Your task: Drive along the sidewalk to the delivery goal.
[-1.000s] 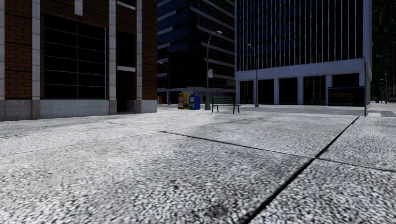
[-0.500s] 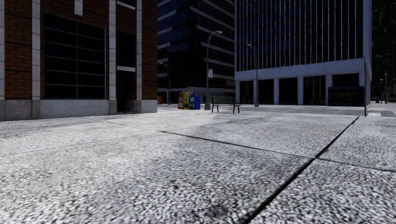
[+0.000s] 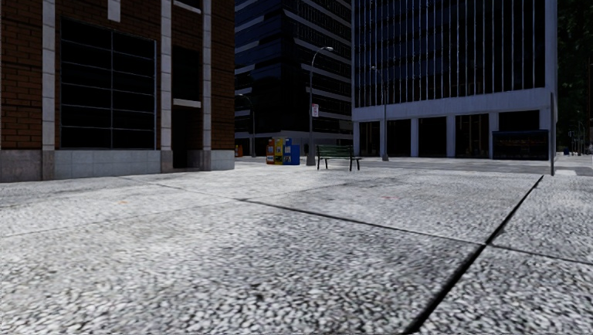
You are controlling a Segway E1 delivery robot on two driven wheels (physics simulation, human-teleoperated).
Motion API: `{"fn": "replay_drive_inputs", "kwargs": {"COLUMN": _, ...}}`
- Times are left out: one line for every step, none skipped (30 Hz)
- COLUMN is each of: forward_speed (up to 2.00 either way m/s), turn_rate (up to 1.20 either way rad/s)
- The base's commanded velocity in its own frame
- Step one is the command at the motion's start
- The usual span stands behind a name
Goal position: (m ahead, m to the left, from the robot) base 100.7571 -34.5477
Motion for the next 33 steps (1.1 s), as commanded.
{"fn": "replay_drive_inputs", "kwargs": {"forward_speed": 2.00, "turn_rate": 0.00}}
{"fn": "replay_drive_inputs", "kwargs": {"forward_speed": 2.00, "turn_rate": 0.00}}
{"fn": "replay_drive_inputs", "kwargs": {"forward_speed": 2.00, "turn_rate": 0.00}}
{"fn": "replay_drive_inputs", "kwargs": {"forward_speed": 2.00, "turn_rate": 0.00}}
{"fn": "replay_drive_inputs", "kwargs": {"forward_speed": 2.00, "turn_rate": 0.00}}
{"fn": "replay_drive_inputs", "kwargs": {"forward_speed": 2.00, "turn_rate": 0.00}}
{"fn": "replay_drive_inputs", "kwargs": {"forward_speed": 2.00, "turn_rate": 0.00}}
{"fn": "replay_drive_inputs", "kwargs": {"forward_speed": 2.00, "turn_rate": 0.00}}
{"fn": "replay_drive_inputs", "kwargs": {"forward_speed": 2.00, "turn_rate": 0.00}}
{"fn": "replay_drive_inputs", "kwargs": {"forward_speed": 2.00, "turn_rate": 0.00}}
{"fn": "replay_drive_inputs", "kwargs": {"forward_speed": 2.00, "turn_rate": 0.00}}
{"fn": "replay_drive_inputs", "kwargs": {"forward_speed": 2.00, "turn_rate": 0.00}}
{"fn": "replay_drive_inputs", "kwargs": {"forward_speed": 2.00, "turn_rate": 0.00}}
{"fn": "replay_drive_inputs", "kwargs": {"forward_speed": 2.00, "turn_rate": 0.00}}
{"fn": "replay_drive_inputs", "kwargs": {"forward_speed": 2.00, "turn_rate": 0.00}}
{"fn": "replay_drive_inputs", "kwargs": {"forward_speed": 2.00, "turn_rate": 0.00}}
{"fn": "replay_drive_inputs", "kwargs": {"forward_speed": 2.00, "turn_rate": 0.00}}
{"fn": "replay_drive_inputs", "kwargs": {"forward_speed": 2.00, "turn_rate": 0.00}}
{"fn": "replay_drive_inputs", "kwargs": {"forward_speed": 2.00, "turn_rate": 0.00}}
{"fn": "replay_drive_inputs", "kwargs": {"forward_speed": 2.00, "turn_rate": 0.00}}
{"fn": "replay_drive_inputs", "kwargs": {"forward_speed": 2.00, "turn_rate": 0.00}}
{"fn": "replay_drive_inputs", "kwargs": {"forward_speed": 2.00, "turn_rate": 0.00}}
{"fn": "replay_drive_inputs", "kwargs": {"forward_speed": 2.00, "turn_rate": 0.00}}
{"fn": "replay_drive_inputs", "kwargs": {"forward_speed": 2.00, "turn_rate": 0.00}}
{"fn": "replay_drive_inputs", "kwargs": {"forward_speed": 2.00, "turn_rate": 0.00}}
{"fn": "replay_drive_inputs", "kwargs": {"forward_speed": 2.00, "turn_rate": 0.00}}
{"fn": "replay_drive_inputs", "kwargs": {"forward_speed": 2.00, "turn_rate": 0.00}}
{"fn": "replay_drive_inputs", "kwargs": {"forward_speed": 2.00, "turn_rate": 0.00}}
{"fn": "replay_drive_inputs", "kwargs": {"forward_speed": 2.00, "turn_rate": 0.00}}
{"fn": "replay_drive_inputs", "kwargs": {"forward_speed": 2.00, "turn_rate": 0.00}}
{"fn": "replay_drive_inputs", "kwargs": {"forward_speed": 2.00, "turn_rate": 0.00}}
{"fn": "replay_drive_inputs", "kwargs": {"forward_speed": 2.00, "turn_rate": 0.00}}
{"fn": "replay_drive_inputs", "kwargs": {"forward_speed": 2.00, "turn_rate": 0.00}}
